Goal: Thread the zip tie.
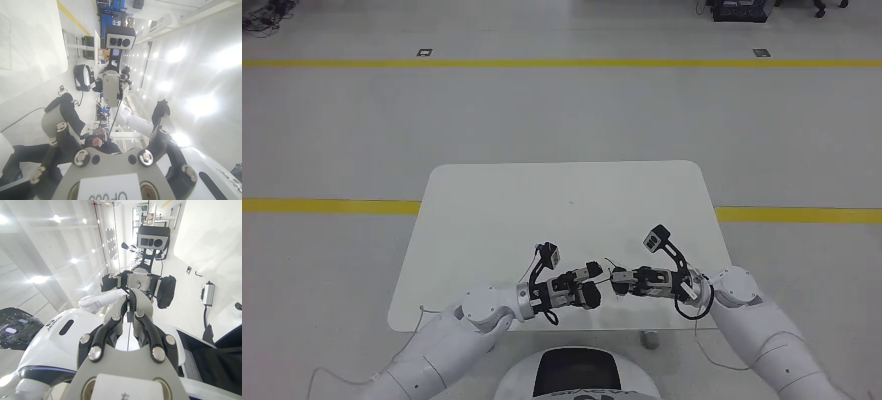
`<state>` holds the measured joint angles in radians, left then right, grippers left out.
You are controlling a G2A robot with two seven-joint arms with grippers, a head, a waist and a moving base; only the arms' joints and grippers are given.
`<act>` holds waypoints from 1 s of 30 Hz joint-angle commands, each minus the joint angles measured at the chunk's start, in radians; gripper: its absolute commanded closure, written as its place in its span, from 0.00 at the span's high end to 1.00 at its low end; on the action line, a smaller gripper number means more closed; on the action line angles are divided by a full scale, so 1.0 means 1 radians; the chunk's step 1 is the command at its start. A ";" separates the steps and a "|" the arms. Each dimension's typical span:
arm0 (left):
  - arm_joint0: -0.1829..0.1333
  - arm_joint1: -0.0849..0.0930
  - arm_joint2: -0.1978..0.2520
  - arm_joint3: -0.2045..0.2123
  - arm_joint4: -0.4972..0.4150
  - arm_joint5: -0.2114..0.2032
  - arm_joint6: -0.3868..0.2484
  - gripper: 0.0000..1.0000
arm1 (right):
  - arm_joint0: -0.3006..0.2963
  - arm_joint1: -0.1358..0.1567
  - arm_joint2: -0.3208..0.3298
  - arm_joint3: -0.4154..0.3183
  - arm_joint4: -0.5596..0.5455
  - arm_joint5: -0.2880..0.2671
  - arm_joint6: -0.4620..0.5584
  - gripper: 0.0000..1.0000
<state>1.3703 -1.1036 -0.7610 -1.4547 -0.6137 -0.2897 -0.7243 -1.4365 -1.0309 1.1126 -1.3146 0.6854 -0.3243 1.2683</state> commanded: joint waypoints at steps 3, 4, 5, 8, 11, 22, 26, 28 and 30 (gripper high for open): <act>0.000 0.000 0.001 0.004 -0.002 -0.001 -0.001 1.00 | -0.002 -0.001 0.002 0.000 0.005 -0.005 0.002 0.00; 0.000 -0.001 0.001 0.005 -0.002 -0.001 -0.001 1.00 | -0.002 -0.001 0.002 0.000 0.006 -0.005 0.002 0.00; 0.000 -0.001 0.001 0.006 -0.002 -0.001 -0.001 1.00 | -0.002 -0.001 0.003 0.000 0.006 -0.006 0.002 0.00; 0.000 -0.001 0.001 0.006 -0.002 -0.001 -0.001 1.00 | -0.003 -0.001 0.005 -0.002 0.006 -0.007 0.002 0.00; 0.001 -0.001 0.002 0.006 -0.001 -0.002 -0.003 1.00 | -0.005 -0.001 0.007 -0.003 0.005 -0.008 0.001 0.00; -0.001 -0.002 0.004 0.006 -0.001 0.000 -0.002 1.00 | -0.007 -0.001 0.007 -0.006 -0.002 -0.001 0.002 0.00; 0.001 -0.001 -0.002 0.008 -0.008 -0.005 -0.005 1.00 | -0.006 -0.002 0.006 -0.004 -0.004 0.002 0.002 0.00; 0.003 0.000 -0.003 0.007 -0.010 -0.006 -0.006 1.00 | -0.006 -0.002 0.006 -0.003 -0.004 0.002 0.002 0.00; 0.003 0.000 -0.004 0.007 -0.011 -0.005 -0.006 1.00 | -0.006 -0.002 0.006 -0.003 -0.004 0.002 0.002 0.00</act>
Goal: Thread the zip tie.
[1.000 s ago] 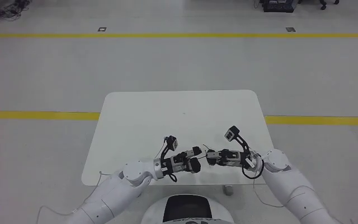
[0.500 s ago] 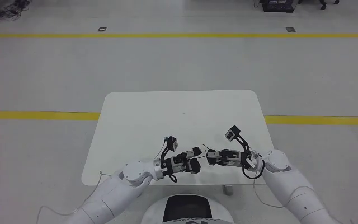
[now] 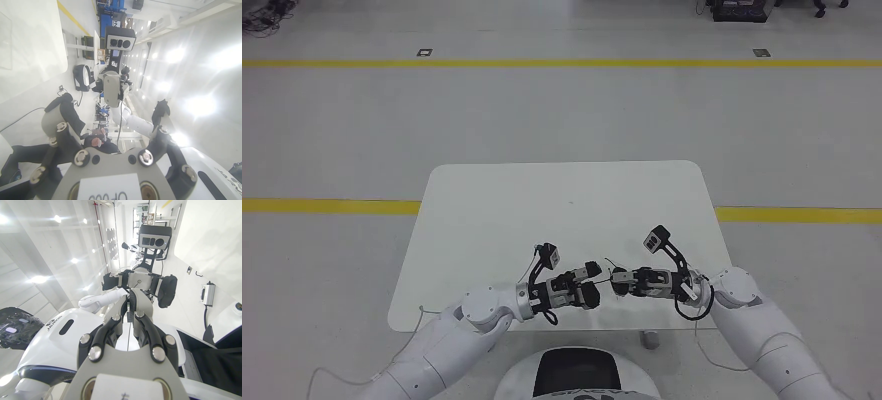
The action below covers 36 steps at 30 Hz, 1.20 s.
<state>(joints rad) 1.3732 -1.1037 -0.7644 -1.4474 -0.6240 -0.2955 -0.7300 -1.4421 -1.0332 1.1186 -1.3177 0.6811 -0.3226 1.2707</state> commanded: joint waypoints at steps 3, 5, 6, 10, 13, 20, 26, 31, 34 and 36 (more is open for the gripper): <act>0.000 0.000 -0.001 0.001 -0.002 0.001 0.001 1.00 | 0.000 0.000 0.001 0.001 -0.001 0.001 0.000 0.00; 0.001 0.000 -0.002 0.002 -0.003 0.000 0.001 1.00 | 0.000 0.000 0.001 0.001 -0.001 0.001 0.000 0.00; 0.001 0.000 -0.002 0.003 -0.003 0.000 0.001 1.00 | 0.000 0.000 0.001 0.001 -0.002 0.001 0.001 0.00; 0.000 0.000 -0.002 0.003 -0.002 0.001 0.001 1.00 | 0.000 -0.001 0.001 0.002 -0.003 0.001 0.003 0.00; 0.000 0.000 -0.002 0.003 -0.002 0.001 0.001 1.00 | 0.000 -0.001 0.002 0.001 -0.004 0.001 0.004 0.00; -0.001 -0.001 -0.002 0.002 -0.002 0.001 0.000 1.00 | -0.001 -0.001 0.002 0.000 -0.010 0.004 0.005 0.00; -0.002 -0.001 0.000 0.000 0.000 0.004 -0.001 1.00 | -0.001 -0.001 0.002 0.000 -0.012 0.005 0.003 0.00; -0.002 -0.001 -0.002 0.001 -0.003 0.001 -0.001 1.00 | 0.000 -0.001 0.002 -0.001 -0.015 0.006 0.002 0.00; 0.000 -0.001 -0.003 -0.002 -0.001 0.001 -0.001 1.00 | -0.001 -0.001 0.003 -0.001 -0.017 0.008 0.002 0.00; 0.001 0.000 -0.004 -0.003 -0.001 0.000 -0.001 1.00 | -0.001 -0.001 0.003 -0.001 -0.017 0.009 0.002 0.00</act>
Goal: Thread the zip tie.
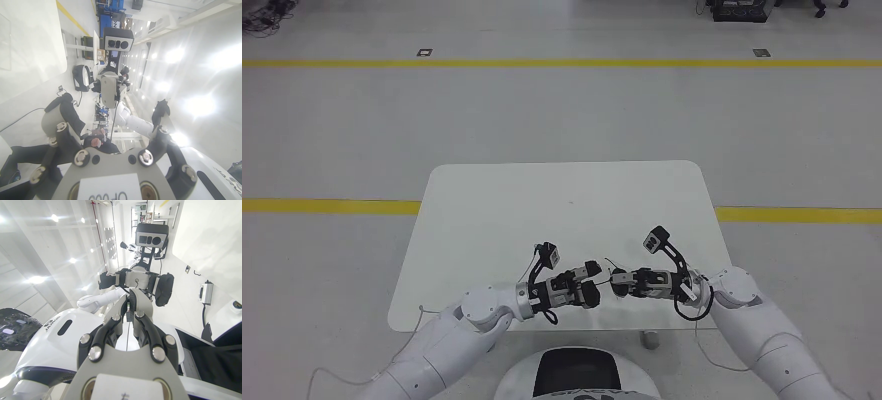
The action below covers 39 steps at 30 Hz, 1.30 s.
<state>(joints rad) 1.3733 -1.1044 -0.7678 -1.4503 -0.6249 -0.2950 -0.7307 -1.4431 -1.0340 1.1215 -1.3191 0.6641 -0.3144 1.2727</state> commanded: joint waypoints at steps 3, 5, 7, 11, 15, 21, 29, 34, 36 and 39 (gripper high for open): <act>0.002 0.001 -0.002 -0.004 -0.001 0.000 0.001 1.00 | -0.001 0.000 0.001 0.000 -0.001 0.001 0.000 0.00; 0.003 0.001 -0.003 -0.005 0.001 -0.001 0.001 1.00 | -0.001 0.000 0.001 0.000 -0.002 0.003 0.000 0.00; 0.003 0.001 -0.004 -0.007 0.002 0.000 0.001 1.00 | -0.001 0.000 0.001 0.000 -0.003 0.004 0.000 0.00; 0.004 0.002 -0.002 -0.008 0.006 0.003 -0.003 0.60 | 0.001 0.000 -0.001 0.002 -0.008 0.004 -0.005 0.00; 0.002 0.001 0.000 -0.004 0.007 0.006 -0.007 0.36 | 0.002 -0.001 -0.002 0.003 -0.014 0.004 -0.012 0.00; 0.003 0.002 0.000 -0.001 0.005 0.001 -0.015 0.02 | 0.004 -0.002 -0.005 0.007 -0.022 0.005 -0.018 0.00; 0.002 0.002 0.000 0.002 0.003 -0.001 -0.021 0.00 | 0.006 -0.002 -0.008 0.011 -0.025 0.008 -0.019 0.00; 0.001 0.002 0.001 0.005 0.002 0.000 -0.025 0.00 | 0.009 -0.003 -0.010 0.015 -0.031 0.012 -0.022 0.00; 0.000 0.001 0.002 0.007 0.001 0.000 -0.025 0.00 | 0.010 -0.003 -0.011 0.016 -0.032 0.013 -0.021 0.00; -0.001 0.001 0.002 0.009 0.000 0.000 -0.025 0.00 | 0.012 -0.004 -0.013 0.016 -0.033 0.014 -0.019 0.00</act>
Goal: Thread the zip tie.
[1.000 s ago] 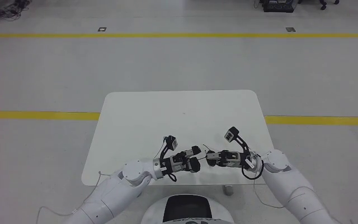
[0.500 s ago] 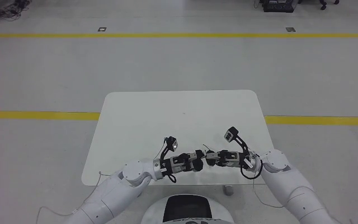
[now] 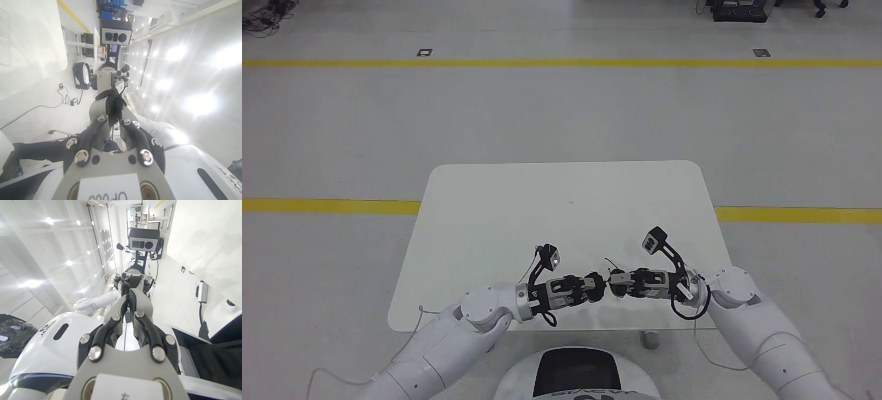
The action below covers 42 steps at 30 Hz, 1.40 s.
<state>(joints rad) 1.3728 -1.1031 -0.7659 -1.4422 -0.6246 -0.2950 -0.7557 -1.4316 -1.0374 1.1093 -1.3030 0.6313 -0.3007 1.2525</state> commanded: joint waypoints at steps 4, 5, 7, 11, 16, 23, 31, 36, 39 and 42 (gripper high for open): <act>-0.001 -0.001 0.000 0.004 -0.002 -0.002 0.002 0.00 | 0.002 -0.001 -0.003 0.000 0.002 0.000 0.006 0.00; -0.001 -0.001 0.000 0.005 -0.002 -0.002 0.003 0.02 | 0.002 -0.001 -0.003 0.000 0.004 0.000 0.007 0.00; -0.001 -0.001 0.000 0.005 -0.002 -0.003 0.004 0.07 | 0.003 -0.001 -0.005 0.000 0.003 0.002 0.011 0.00; -0.002 -0.001 0.000 0.006 -0.003 -0.003 0.004 0.10 | 0.004 -0.001 -0.008 -0.001 -0.002 0.006 0.014 0.00; -0.002 -0.001 0.001 0.008 -0.004 -0.005 0.003 0.10 | 0.007 -0.002 -0.012 0.000 -0.005 0.009 0.015 0.00; -0.003 -0.002 0.002 0.010 -0.004 -0.005 0.005 0.09 | 0.010 -0.003 -0.018 0.004 -0.006 0.017 0.017 0.00; -0.006 -0.004 0.005 0.013 -0.004 -0.004 0.006 0.08 | 0.015 -0.004 -0.022 0.011 -0.004 0.021 0.023 0.00; -0.008 -0.004 0.007 0.014 -0.004 -0.004 0.007 0.07 | 0.017 -0.004 -0.025 0.014 -0.005 0.024 0.026 0.00; -0.009 -0.005 0.007 0.016 -0.005 -0.004 0.006 0.06 | 0.018 -0.005 -0.026 0.016 -0.005 0.025 0.026 0.00; -0.009 -0.005 0.008 0.017 -0.005 -0.004 0.006 0.04 | 0.019 -0.005 -0.028 0.017 -0.006 0.026 0.026 0.00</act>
<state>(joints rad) 1.3638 -1.1081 -0.7583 -1.4256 -0.6295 -0.2991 -0.7494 -1.4126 -1.0422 1.0819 -1.2863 0.6257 -0.2748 1.2792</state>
